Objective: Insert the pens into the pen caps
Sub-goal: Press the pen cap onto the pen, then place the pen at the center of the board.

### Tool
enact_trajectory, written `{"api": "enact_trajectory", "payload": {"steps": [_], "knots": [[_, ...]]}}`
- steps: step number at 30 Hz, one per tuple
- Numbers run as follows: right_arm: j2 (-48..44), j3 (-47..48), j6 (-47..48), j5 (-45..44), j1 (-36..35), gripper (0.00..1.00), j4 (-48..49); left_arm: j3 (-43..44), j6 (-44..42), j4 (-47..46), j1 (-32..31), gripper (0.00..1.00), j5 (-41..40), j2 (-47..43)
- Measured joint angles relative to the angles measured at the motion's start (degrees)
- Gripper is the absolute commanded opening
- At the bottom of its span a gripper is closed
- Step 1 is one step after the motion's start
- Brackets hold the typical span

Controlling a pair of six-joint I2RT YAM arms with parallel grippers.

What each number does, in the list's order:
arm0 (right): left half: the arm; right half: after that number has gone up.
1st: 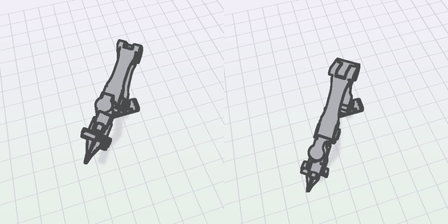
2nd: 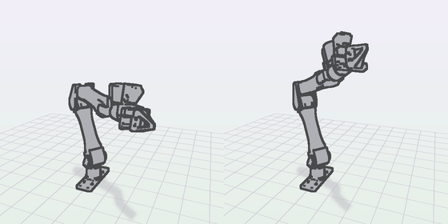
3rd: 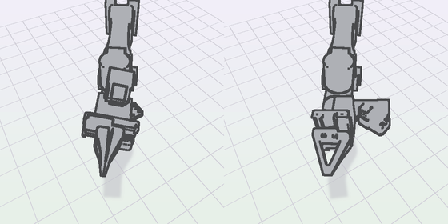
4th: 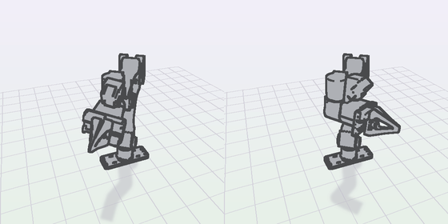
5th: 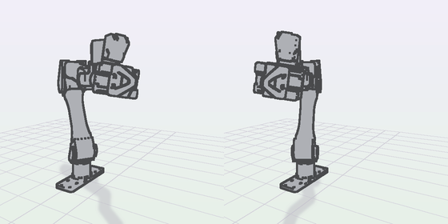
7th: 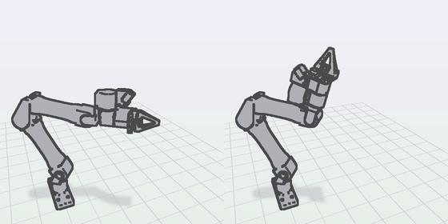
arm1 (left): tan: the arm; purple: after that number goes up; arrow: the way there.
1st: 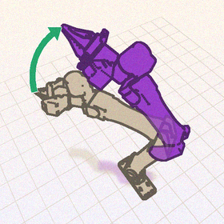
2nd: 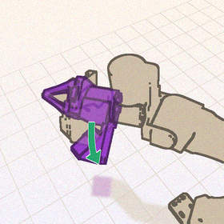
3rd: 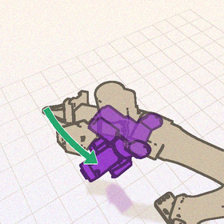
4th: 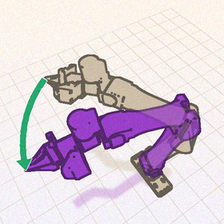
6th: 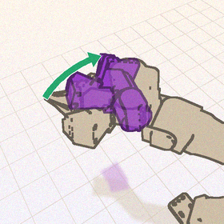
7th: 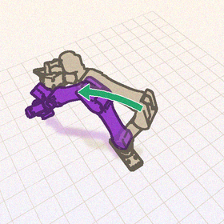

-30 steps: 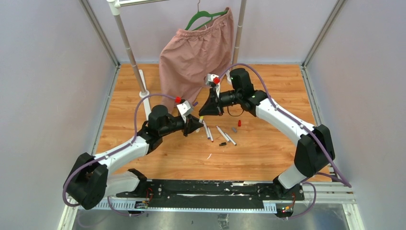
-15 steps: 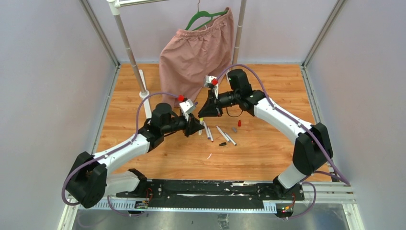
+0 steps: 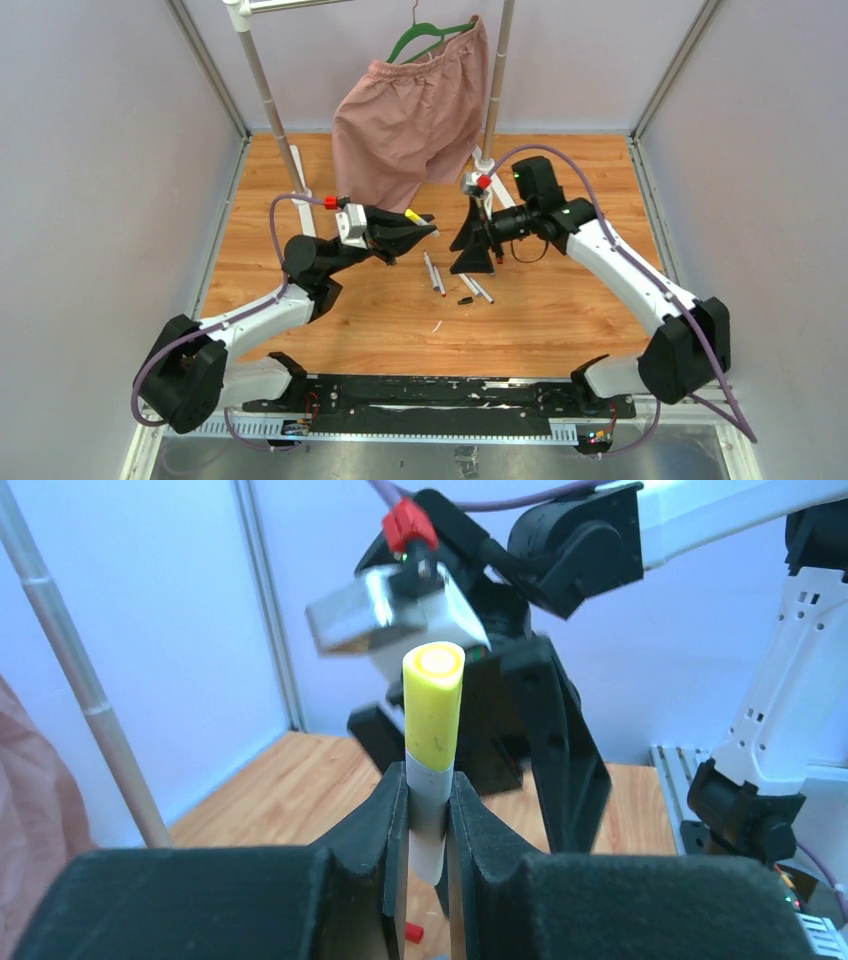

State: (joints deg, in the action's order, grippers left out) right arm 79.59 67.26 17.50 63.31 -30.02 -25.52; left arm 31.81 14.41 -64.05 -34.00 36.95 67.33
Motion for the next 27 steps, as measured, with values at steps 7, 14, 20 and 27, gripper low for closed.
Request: {"api": "enact_trajectory", "payload": {"steps": [7, 14, 20, 27], "knots": [[-8.7, -2.9, 3.0, 6.2, 7.3, 0.69, -1.0, -7.2, 5.3, -12.4, 0.0, 0.00, -0.6, 1.7], [-13.4, -10.0, 17.6, 11.4, 7.6, 0.74, -2.0, -9.6, 9.0, -19.8, -1.5, 0.00, 0.2, 6.1], [-16.0, -13.5, 61.4, 14.5, 7.7, 0.75, -22.7, -11.8, 6.5, -21.2, -4.7, 0.00, 0.3, 8.9], [-15.8, -14.3, 82.8, 15.3, 8.1, 0.73, -32.3, -13.6, 1.0, -21.2, -9.2, 0.00, 0.0, 10.4]]}}
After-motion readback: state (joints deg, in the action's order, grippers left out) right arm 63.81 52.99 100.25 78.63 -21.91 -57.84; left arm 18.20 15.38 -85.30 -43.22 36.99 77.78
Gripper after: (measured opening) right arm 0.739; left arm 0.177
